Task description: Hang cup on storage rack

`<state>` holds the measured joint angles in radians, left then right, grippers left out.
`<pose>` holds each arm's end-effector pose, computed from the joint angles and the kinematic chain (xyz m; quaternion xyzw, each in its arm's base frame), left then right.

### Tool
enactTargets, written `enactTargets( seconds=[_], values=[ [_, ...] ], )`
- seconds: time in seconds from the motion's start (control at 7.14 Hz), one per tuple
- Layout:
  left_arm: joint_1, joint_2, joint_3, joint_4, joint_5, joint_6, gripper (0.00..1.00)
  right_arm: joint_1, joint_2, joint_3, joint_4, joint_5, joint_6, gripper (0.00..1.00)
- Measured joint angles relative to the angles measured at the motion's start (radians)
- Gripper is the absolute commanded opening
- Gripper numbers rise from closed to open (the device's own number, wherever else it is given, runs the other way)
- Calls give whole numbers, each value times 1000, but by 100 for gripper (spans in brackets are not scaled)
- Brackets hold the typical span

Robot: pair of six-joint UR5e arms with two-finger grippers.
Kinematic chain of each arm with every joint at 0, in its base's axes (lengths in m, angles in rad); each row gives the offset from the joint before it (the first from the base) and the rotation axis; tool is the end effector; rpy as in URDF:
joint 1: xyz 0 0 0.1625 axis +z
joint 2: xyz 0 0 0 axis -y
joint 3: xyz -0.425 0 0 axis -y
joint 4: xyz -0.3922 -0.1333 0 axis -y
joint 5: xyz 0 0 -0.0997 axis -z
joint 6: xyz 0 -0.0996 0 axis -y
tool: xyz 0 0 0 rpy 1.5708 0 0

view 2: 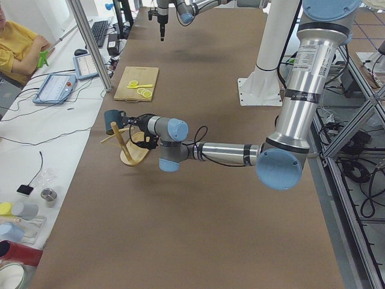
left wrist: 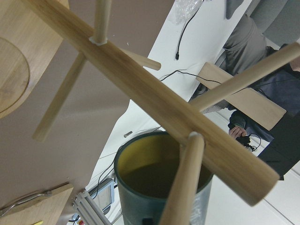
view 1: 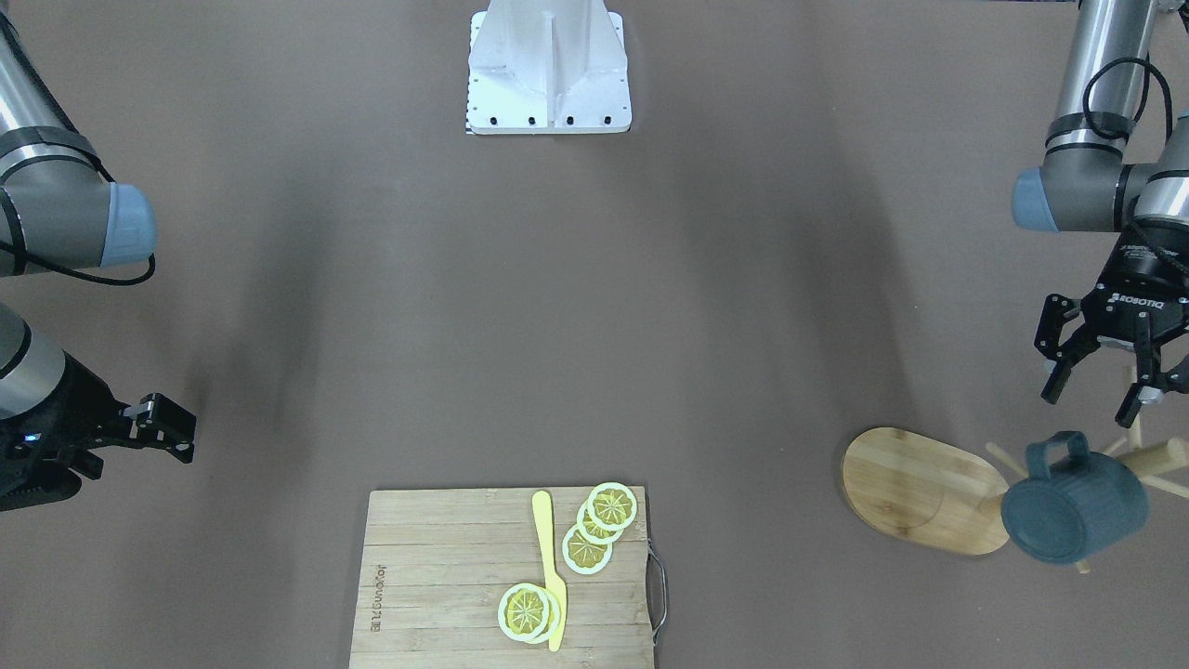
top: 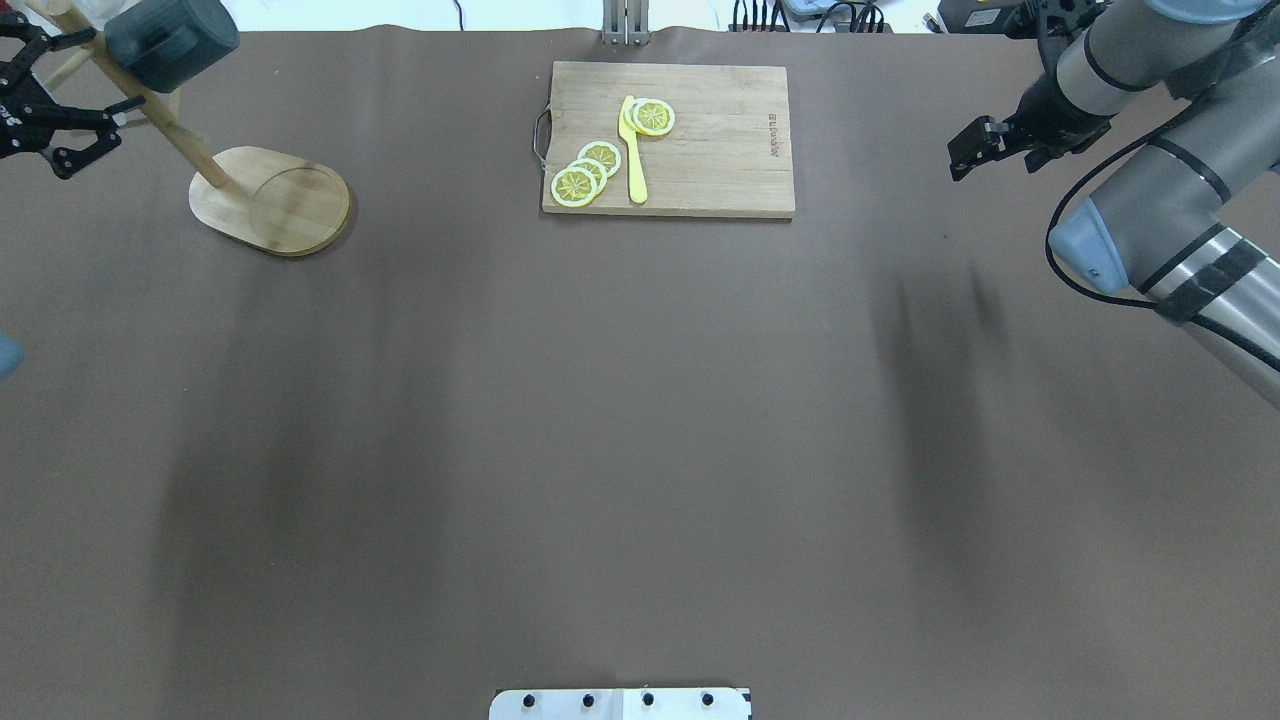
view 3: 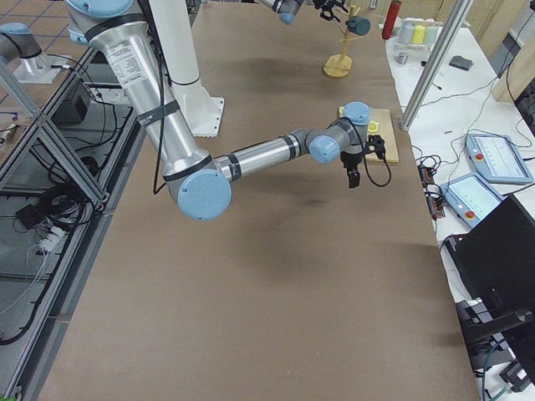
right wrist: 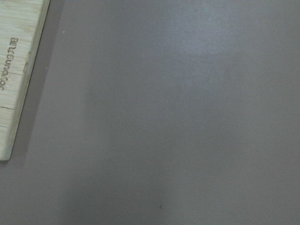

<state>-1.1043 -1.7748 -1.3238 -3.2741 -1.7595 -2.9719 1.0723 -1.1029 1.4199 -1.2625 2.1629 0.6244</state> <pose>0.1524 -0.5575 0.4875 -0.1715 0.7173 -0.6163 0.2761 -0.2633 -0.6463 0.4282 0.1012 -0.3916 -0.0323 0.9140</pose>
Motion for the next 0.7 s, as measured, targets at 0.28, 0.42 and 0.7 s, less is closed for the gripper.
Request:
enactTargets(
  seconds=[0.28,0.42,0.7],
  values=[
    [-57,1,0,-51,-116,64,98,0,-2,-1,0,0,0,100],
    [-87,7,0,-59,-177,141,98,0,-3,-4,0,0,0,100],
    [-113,66,0,-77,-255,399,98,-1,-4,-11,0,-2,0,100]
  ],
)
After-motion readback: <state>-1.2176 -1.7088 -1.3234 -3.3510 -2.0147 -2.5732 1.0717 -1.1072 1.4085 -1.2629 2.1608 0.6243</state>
